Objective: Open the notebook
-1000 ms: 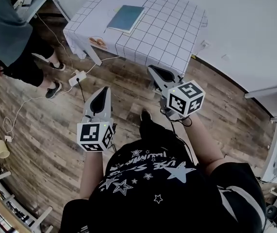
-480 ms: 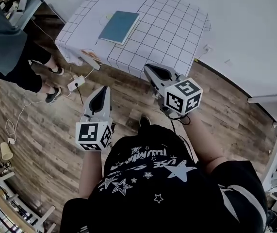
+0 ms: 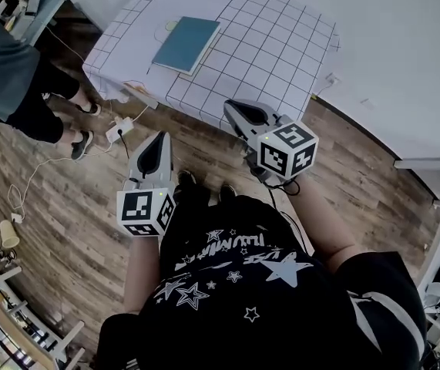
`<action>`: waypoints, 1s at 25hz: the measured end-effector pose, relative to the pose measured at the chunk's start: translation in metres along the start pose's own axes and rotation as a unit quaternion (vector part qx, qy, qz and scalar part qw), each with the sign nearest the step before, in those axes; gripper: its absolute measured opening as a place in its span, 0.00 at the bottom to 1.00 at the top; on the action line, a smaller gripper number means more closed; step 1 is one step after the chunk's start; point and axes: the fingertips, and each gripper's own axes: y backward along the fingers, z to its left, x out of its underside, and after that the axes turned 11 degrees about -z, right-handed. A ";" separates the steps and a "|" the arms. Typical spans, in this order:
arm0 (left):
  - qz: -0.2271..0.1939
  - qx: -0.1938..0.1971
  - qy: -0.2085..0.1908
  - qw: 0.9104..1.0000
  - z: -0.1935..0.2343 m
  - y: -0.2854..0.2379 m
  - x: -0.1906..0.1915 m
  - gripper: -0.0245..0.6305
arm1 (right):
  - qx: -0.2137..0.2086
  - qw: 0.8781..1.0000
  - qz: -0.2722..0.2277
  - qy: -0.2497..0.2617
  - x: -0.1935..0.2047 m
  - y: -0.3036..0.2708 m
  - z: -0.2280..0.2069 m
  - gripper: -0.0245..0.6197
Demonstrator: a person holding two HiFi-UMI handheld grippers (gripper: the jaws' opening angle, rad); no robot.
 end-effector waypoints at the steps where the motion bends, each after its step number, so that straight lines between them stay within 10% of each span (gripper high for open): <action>1: -0.002 -0.001 0.003 1.000 0.002 -0.003 -0.001 0.05 | 0.000 1.000 0.001 0.000 -0.001 -0.001 -0.001 0.06; 25: 0.064 0.120 -0.102 0.986 0.053 -0.148 0.038 0.14 | 0.117 0.993 -0.009 -0.006 -0.019 -0.065 -0.083 0.06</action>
